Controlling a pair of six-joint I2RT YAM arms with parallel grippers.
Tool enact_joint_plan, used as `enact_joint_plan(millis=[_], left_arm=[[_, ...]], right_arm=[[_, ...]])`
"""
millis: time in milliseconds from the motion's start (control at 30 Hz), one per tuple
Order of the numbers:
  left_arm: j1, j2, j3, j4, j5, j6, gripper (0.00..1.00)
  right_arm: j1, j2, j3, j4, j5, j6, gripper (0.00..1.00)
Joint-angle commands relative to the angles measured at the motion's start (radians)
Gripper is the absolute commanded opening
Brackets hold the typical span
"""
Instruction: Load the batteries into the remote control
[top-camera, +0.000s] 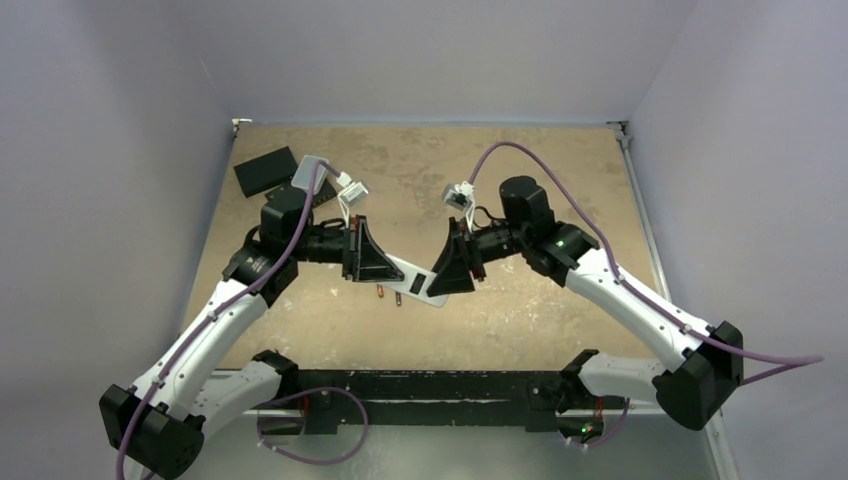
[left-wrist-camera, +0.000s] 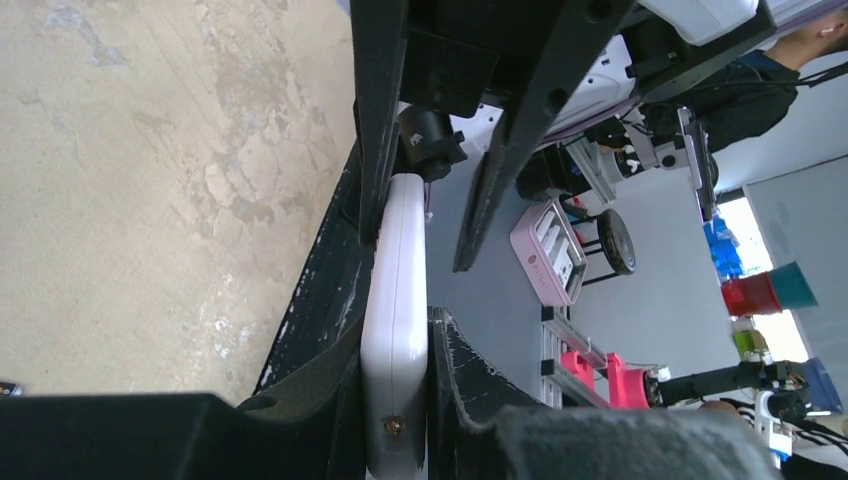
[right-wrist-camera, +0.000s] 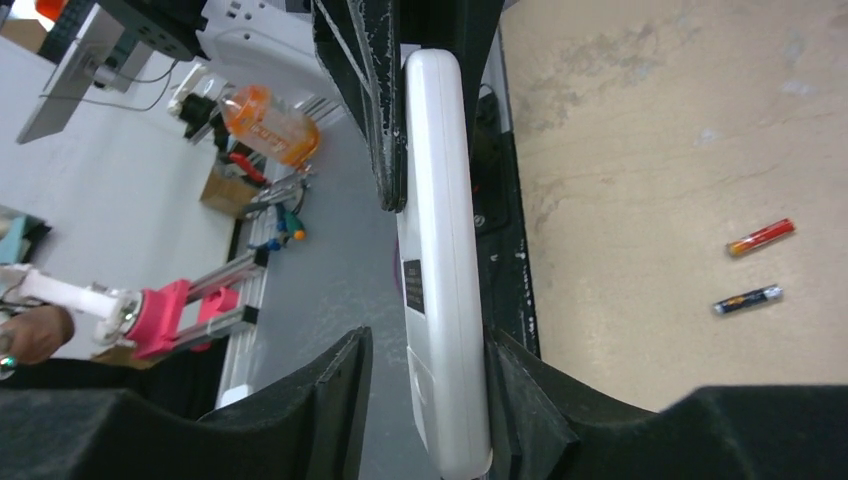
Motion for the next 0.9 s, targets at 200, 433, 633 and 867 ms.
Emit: enact_joint_plan(millis=[200,433,633,867], left_arm=[[-0.003,-0.032,-0.006,0.102,-0.105,-0.088,0.00],[-0.002,-0.056,-0.019,0.147,-0.180,-0.151,0.00],[-0.002,-0.076,-0.046,0.203,-0.223,-0.210,0.00],[-0.002,-0.115,-0.085,0.285,-0.283,-0.292,0.00]], right_arm=[[-0.040,-0.145,-0.043,-0.020,0.202,0.024,0.63],[-0.044,-0.273,-0.119,0.025,0.386,0.123,0.69],[-0.045,-0.383,-0.193,0.089,0.590,0.278,0.74],[-0.045,-0.443,-0.239,0.110,0.732,0.424,0.76]])
